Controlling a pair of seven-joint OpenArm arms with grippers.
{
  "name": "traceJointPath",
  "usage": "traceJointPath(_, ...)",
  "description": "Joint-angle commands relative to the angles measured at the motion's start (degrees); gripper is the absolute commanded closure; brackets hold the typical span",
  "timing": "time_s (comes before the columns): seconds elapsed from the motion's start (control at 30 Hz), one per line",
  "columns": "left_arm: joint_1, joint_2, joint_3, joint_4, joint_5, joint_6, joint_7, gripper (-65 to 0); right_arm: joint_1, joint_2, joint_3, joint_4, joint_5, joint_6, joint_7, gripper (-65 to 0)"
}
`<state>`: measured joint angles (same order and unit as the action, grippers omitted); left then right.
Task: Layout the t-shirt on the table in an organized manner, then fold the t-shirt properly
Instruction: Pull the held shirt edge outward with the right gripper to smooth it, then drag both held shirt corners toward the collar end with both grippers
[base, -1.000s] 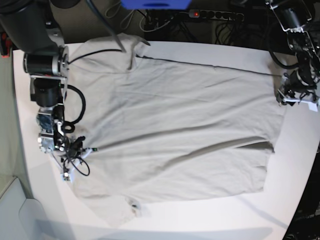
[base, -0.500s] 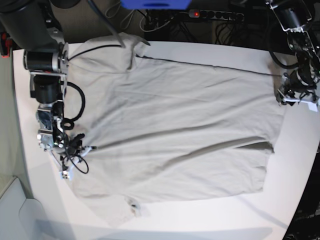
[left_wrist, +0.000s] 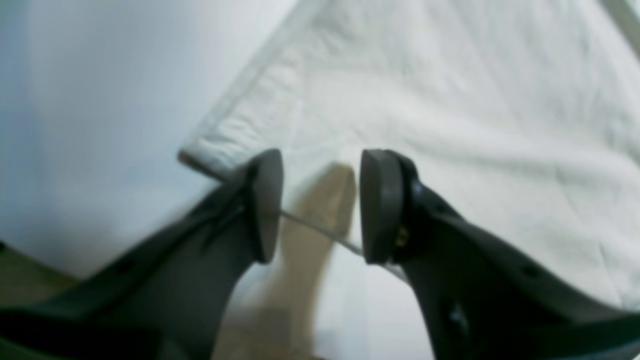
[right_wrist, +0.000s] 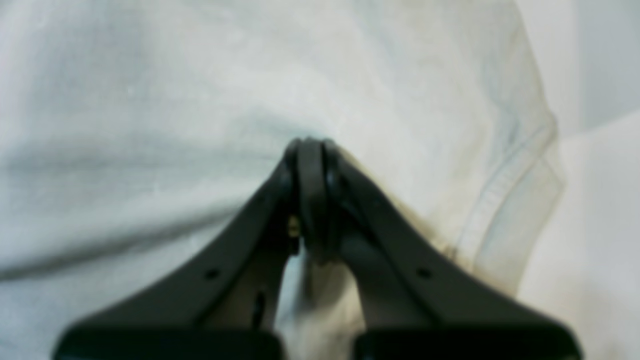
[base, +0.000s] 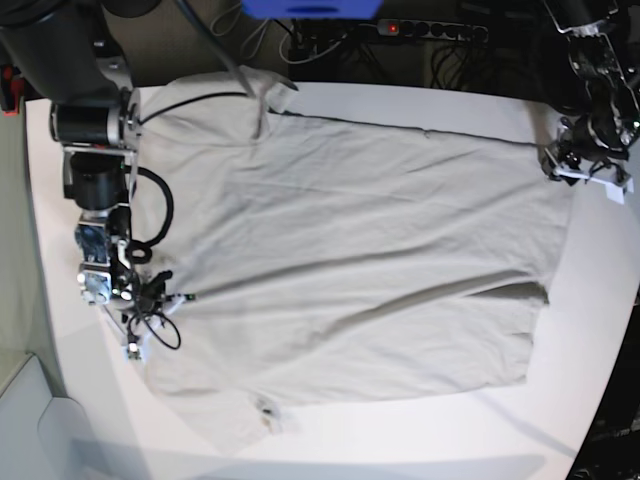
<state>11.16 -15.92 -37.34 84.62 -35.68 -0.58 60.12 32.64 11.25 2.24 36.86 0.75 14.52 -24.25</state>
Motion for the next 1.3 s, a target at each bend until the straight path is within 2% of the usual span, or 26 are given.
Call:
traceJointPath(0.0,-0.1,-0.6,-1.3,2.5,-1.5,0.2,0.4,-26.1,-0.2,-0.9,-0.1,0.8,-0.8,0.2,-4.6,0.0)
traceJointPath(0.23,0.4,-0.4,-6.6,12.6,-3.0,0.2,6.1,-26.2,-3.3,-1.4,0.0,10.7,-0.7,0.2,-5.6,0.0)
traceJointPath(0.5,0.6,-0.8,-6.7,16.7,-2.8,0.2,9.1,-26.3,-10.2,-1.0,0.4,32.9,-0.7,0.2,-13.7,-0.7)
traceJointPath(0.63,0.6,-0.7,-6.6,16.3,-2.6,0.2,9.0,-26.3,-14.2,-1.1,0.4,42.3,-0.7,0.2,-16.1,-11.5)
traceJointPath(0.73,0.6,-0.8,-6.5,16.3,-2.6,0.2,9.0,-26.3,-17.8,-1.3,0.4,49.6,-0.7,0.2,-20.2,-19.4)
traceJointPath(0.83,0.6,-0.9,-6.6,16.3,-2.7,0.2,9.0,-26.3,-22.3,-1.5,1.4,55.5,-0.7,0.2,-25.0,-22.0)
traceJointPath(0.93,1.8,-0.9,-6.6,16.3,-2.8,0.2,8.5,-26.3,-26.3,-3.0,3.2,57.4,-0.4,0.2,-25.9,-22.0)
traceJointPath(1.13,2.2,-1.0,-6.6,16.3,-2.9,0.2,8.5,-26.3,-28.9,-3.1,3.6,52.2,-0.4,0.2,-25.5,-22.0)
traceJointPath(1.27,2.3,-1.0,-6.6,16.9,-3.0,0.2,8.5,-26.9,-27.5,-2.8,3.6,45.8,-0.4,0.2,-21.5,-22.0)
